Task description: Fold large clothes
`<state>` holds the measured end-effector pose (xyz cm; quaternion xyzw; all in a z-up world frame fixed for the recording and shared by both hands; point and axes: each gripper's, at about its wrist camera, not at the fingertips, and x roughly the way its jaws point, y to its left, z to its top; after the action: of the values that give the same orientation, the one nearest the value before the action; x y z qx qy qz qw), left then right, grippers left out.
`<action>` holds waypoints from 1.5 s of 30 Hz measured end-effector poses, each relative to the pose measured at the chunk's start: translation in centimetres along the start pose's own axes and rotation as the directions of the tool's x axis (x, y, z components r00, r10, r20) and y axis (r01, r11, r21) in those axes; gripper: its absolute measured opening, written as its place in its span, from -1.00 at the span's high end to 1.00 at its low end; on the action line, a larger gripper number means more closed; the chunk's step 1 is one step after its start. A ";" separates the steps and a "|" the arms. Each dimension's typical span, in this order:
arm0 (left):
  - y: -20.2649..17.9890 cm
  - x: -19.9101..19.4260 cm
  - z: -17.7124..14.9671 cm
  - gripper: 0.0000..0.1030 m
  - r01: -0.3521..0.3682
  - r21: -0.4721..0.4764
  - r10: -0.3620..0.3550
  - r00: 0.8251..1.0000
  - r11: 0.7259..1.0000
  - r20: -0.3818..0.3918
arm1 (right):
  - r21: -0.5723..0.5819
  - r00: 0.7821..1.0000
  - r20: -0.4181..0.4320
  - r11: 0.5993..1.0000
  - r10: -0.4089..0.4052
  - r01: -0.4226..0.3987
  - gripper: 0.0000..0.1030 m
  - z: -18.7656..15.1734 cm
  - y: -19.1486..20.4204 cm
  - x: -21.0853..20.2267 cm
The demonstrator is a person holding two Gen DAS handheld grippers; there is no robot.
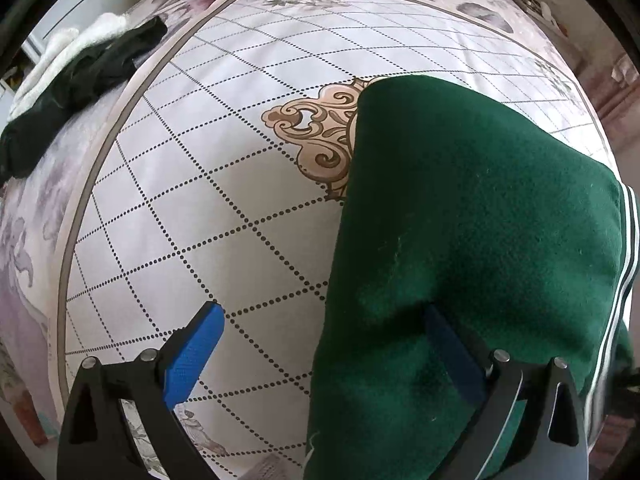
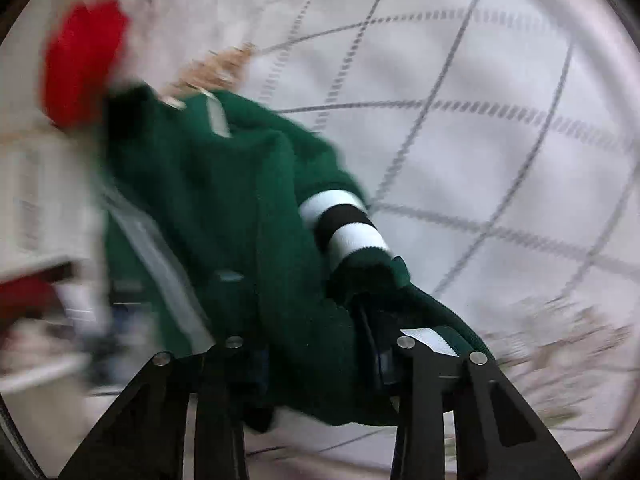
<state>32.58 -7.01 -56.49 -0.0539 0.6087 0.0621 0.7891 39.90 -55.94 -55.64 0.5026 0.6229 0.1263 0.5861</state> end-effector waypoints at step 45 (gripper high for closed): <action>-0.1 0.2 -0.3 -1.00 0.023 0.040 -0.023 1.000 0.999 0.005 | -0.132 0.872 0.131 0.864 -0.471 0.486 0.56 5.5 6.3 1.0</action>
<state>32.37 -7.15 -56.72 -0.0449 0.6070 0.0410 0.7923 47.81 -54.66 -53.10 0.2887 0.6877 0.0027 0.6661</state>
